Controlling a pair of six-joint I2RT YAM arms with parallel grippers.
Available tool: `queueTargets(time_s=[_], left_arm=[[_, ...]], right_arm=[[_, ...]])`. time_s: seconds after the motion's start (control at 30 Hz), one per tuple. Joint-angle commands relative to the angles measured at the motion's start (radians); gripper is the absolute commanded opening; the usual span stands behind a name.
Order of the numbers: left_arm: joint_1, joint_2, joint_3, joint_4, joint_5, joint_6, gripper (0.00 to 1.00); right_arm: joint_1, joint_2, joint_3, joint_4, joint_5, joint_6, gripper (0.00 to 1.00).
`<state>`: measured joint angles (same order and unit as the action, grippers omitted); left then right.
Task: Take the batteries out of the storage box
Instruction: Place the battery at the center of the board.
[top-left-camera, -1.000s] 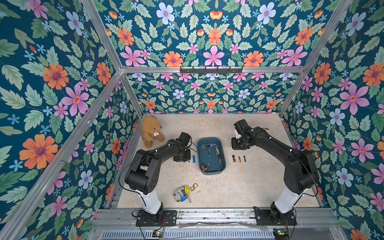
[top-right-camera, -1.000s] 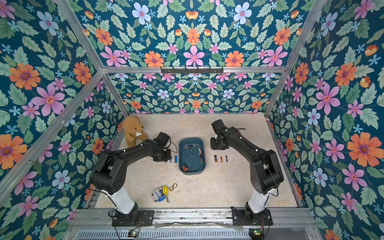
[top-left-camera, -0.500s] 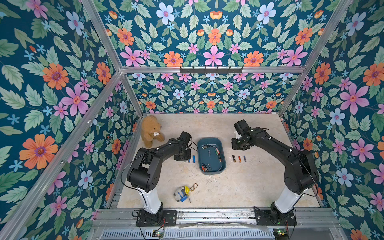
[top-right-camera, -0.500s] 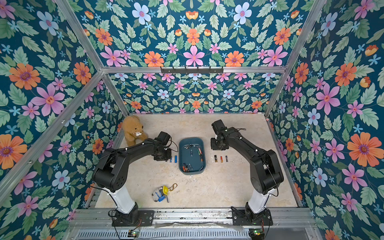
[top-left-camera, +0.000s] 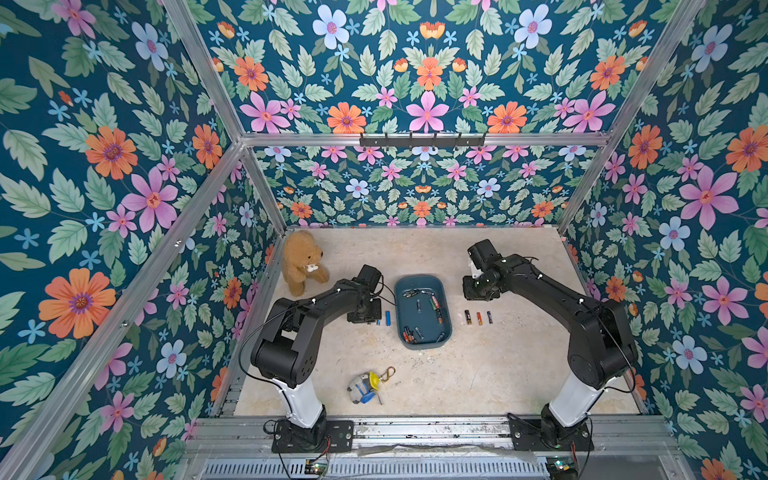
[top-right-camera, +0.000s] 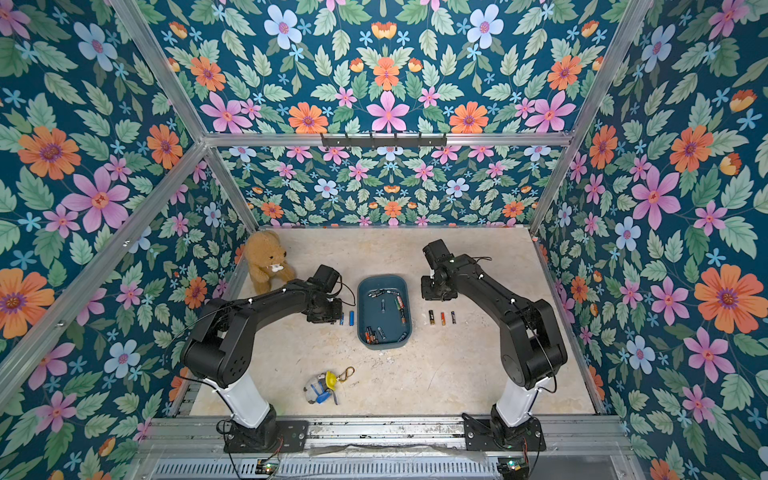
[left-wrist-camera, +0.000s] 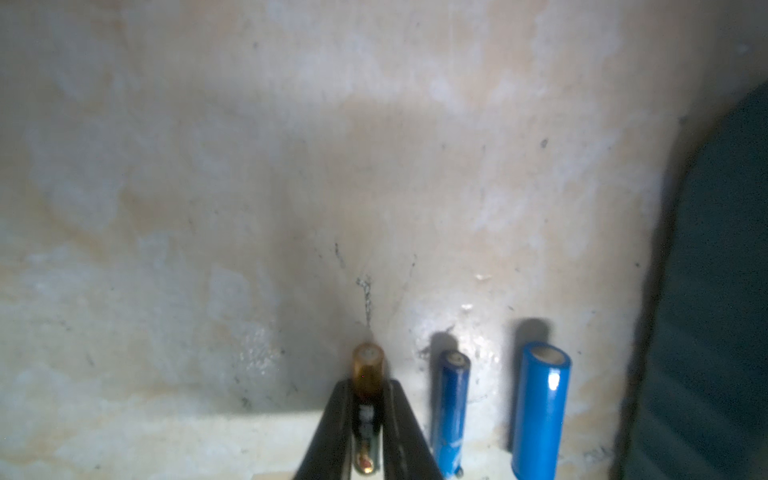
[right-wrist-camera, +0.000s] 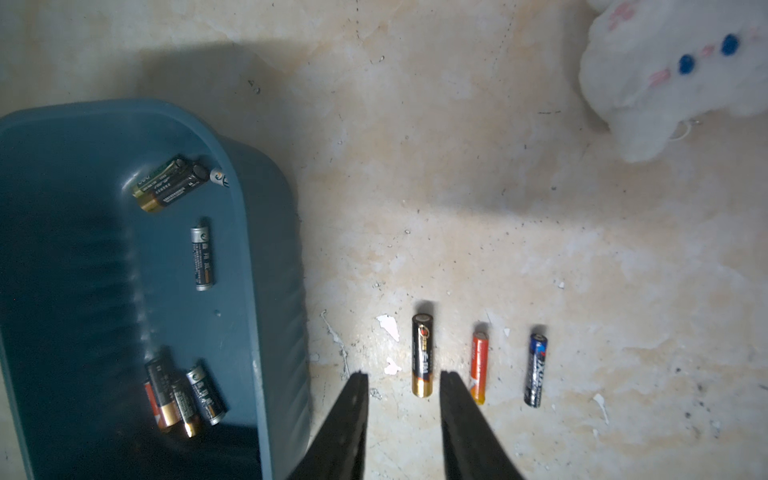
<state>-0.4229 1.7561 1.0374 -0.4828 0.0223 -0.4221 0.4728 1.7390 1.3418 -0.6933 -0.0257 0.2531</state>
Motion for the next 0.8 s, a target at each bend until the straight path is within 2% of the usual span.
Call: queueTargets(time_s=[0.0, 0.2, 0.77], left_arm=[[0.001, 0.002, -0.005, -0.016, 0.005, -0.010, 0.20], [0.001, 0.006, -0.001, -0.013, 0.008, -0.013, 0.23], [0.001, -0.011, 0.021, -0.022, 0.004, -0.018, 0.25]], right_arm=[[0.001, -0.005, 0.006, -0.010, 0.006, 0.011, 0.35], [0.001, -0.004, 0.004, -0.009, 0.006, 0.011, 0.35], [0.001, -0.006, 0.004, -0.009, 0.004, 0.010, 0.35]])
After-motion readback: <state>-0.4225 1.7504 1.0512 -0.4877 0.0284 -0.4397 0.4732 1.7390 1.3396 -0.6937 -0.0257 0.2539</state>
